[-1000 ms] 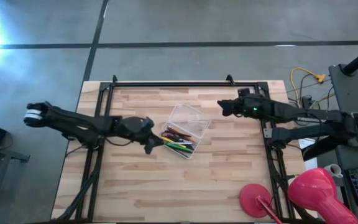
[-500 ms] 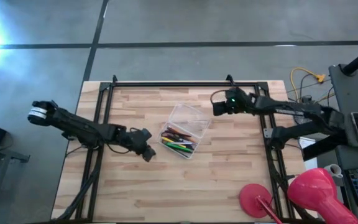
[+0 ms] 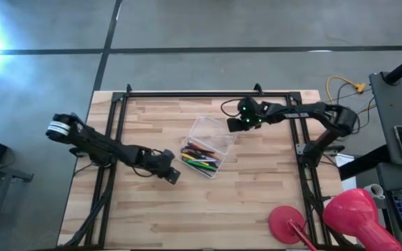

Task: Pick & place school supplies into a supply box
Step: Close the transparent case

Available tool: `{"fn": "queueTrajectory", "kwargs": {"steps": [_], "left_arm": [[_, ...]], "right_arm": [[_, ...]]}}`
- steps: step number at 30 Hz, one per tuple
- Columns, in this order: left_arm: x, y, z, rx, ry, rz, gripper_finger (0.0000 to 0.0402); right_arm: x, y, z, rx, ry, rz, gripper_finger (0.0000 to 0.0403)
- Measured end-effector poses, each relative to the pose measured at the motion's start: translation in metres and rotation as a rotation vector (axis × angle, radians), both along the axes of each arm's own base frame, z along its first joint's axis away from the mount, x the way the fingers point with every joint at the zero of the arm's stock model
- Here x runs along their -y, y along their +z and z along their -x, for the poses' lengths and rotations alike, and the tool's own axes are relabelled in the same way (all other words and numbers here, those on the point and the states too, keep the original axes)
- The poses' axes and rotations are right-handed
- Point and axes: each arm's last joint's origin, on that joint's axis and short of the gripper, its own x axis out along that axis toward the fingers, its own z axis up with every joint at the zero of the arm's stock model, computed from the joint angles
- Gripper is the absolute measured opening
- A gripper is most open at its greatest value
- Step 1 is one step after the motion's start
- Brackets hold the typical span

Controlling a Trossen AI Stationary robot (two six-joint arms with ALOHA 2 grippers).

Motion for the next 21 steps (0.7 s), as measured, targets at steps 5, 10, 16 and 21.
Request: {"fn": "queueTrajectory", "kwargs": {"steps": [5,10,16,21], "left_arm": [[0.003,-0.014,-0.014,0.044,0.009,0.018,0.0000],[0.004,-0.020,-0.023,0.064,0.022,0.012,0.0000],[0.003,-0.015,-0.032,0.100,0.051,-0.053,0.0000],[0.002,-0.013,-0.033,0.106,0.058,-0.066,0.0000]], "right_arm": [[0.003,-0.002,-0.009,0.027,0.037,-0.032,0.0009],[0.005,0.016,-0.012,0.089,0.060,-0.008,0.0009],[0.003,0.038,-0.014,0.165,0.125,0.000,0.0009],[0.002,0.036,-0.013,0.117,0.127,-0.004,0.0009]]}}
